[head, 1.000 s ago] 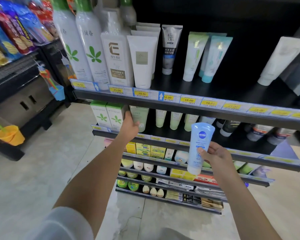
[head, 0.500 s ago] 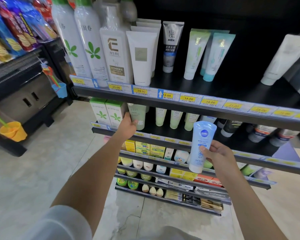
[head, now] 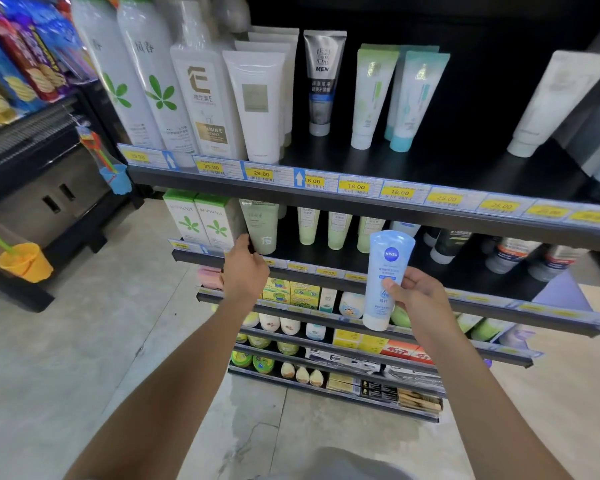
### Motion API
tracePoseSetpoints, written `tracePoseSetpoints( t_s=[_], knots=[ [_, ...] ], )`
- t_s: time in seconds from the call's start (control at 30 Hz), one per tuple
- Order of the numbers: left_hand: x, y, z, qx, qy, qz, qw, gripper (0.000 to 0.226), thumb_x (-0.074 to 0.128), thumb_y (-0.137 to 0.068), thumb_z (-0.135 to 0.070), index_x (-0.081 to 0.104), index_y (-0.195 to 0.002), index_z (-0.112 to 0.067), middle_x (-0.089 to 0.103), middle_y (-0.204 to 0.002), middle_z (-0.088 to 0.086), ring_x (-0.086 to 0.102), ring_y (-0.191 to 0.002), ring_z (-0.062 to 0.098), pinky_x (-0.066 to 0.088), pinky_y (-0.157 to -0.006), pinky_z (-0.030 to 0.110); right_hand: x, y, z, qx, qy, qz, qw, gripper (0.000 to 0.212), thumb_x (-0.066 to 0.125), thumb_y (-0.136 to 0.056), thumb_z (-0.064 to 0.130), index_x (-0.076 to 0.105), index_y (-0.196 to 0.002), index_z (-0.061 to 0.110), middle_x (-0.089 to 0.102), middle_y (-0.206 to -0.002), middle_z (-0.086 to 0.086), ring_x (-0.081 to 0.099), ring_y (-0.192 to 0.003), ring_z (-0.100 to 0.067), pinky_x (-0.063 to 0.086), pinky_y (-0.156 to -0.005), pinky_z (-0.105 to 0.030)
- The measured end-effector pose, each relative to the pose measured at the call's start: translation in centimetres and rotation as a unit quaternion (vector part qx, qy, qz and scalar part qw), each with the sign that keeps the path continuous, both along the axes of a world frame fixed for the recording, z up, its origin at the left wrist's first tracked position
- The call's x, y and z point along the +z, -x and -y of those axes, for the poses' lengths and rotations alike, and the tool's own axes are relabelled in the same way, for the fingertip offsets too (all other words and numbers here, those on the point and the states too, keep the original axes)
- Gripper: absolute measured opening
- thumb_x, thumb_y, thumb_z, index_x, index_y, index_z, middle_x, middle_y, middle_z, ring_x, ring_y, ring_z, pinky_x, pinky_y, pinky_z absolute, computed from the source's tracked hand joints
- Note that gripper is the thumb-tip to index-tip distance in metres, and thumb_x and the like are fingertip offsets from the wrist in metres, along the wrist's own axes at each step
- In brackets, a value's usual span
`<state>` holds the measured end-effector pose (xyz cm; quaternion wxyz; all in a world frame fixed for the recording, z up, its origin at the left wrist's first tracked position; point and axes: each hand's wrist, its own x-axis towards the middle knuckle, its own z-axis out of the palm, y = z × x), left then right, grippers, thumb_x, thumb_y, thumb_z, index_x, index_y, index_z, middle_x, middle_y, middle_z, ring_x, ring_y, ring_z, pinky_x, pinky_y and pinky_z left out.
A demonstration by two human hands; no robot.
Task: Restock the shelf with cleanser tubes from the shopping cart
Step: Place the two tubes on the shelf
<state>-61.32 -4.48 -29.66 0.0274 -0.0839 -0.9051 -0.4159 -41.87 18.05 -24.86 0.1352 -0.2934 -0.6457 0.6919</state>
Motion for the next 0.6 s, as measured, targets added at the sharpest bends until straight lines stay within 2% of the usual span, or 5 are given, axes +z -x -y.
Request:
tracePoseSetpoints(
  t_s=[0.1, 0.2, 0.3, 0.47, 0.6],
  knots=[
    [-0.8, -3.9, -1.9, -0.067, 0.084, -0.119, 0.987, 0.043, 0.051, -0.093, -0.009, 0.052, -0.135, -0.016, 0.06, -0.13, 0.006, 0.054, -0.122, 0.026, 0.048, -0.102, 0.042, -0.5, -0.2, -0.4, -0.014, -0.003, -0.007, 1.0, 0.028, 0.065, -0.093, 0.006, 0.064, -0.119, 0.013, 0.074, -0.11, 0.001, 0.069, -0.105, -0.016, 0.054, -0.09, -0.036],
    [-1.3, -5.7, -5.3, -0.211, 0.213, -0.182, 0.937, 0.055, 0.049, -0.096, -0.015, 0.037, -0.15, -0.019, 0.038, -0.155, 0.005, 0.029, -0.146, 0.024, 0.022, -0.122, 0.041, -0.9, -0.6, -0.9, -0.043, -0.009, -0.034, 0.998, 0.031, 0.065, -0.092, 0.004, 0.06, -0.122, 0.012, 0.072, -0.114, 0.0, 0.068, -0.107, -0.016, 0.054, -0.084, -0.031],
    [-1.3, -6.7, -8.3, -0.279, 0.286, -0.205, 0.894, 0.067, 0.052, -0.095, -0.019, 0.023, -0.156, -0.021, 0.024, -0.162, 0.005, 0.015, -0.151, 0.023, 0.009, -0.125, 0.042, -1.1, -1.0, -2.1, -0.081, -0.052, -0.061, 0.994, 0.032, 0.065, -0.092, 0.003, 0.058, -0.121, 0.015, 0.07, -0.116, -0.001, 0.066, -0.108, -0.015, 0.055, -0.085, -0.033],
    [-1.6, -8.2, -10.7, -0.304, 0.351, -0.171, 0.869, 0.079, 0.058, -0.091, -0.025, 0.014, -0.157, -0.02, 0.022, -0.162, 0.006, 0.014, -0.151, 0.025, 0.006, -0.125, 0.043, -0.7, -1.1, -4.3, -0.115, -0.139, -0.116, 0.977, 0.035, 0.063, -0.093, 0.0, 0.054, -0.121, 0.02, 0.067, -0.113, -0.003, 0.066, -0.104, -0.01, 0.054, -0.083, -0.022],
    [-2.2, -8.6, -11.0, -0.295, 0.34, -0.165, 0.877, 0.081, 0.062, -0.088, -0.023, 0.018, -0.156, -0.019, 0.033, -0.153, 0.005, 0.024, -0.144, 0.026, 0.008, -0.125, 0.043, -0.9, -0.1, -6.0, -0.109, -0.191, -0.111, 0.969, 0.039, 0.063, -0.092, -0.002, 0.054, -0.127, 0.013, 0.067, -0.111, 0.0, 0.065, -0.101, -0.001, 0.053, -0.085, -0.016]
  ],
)
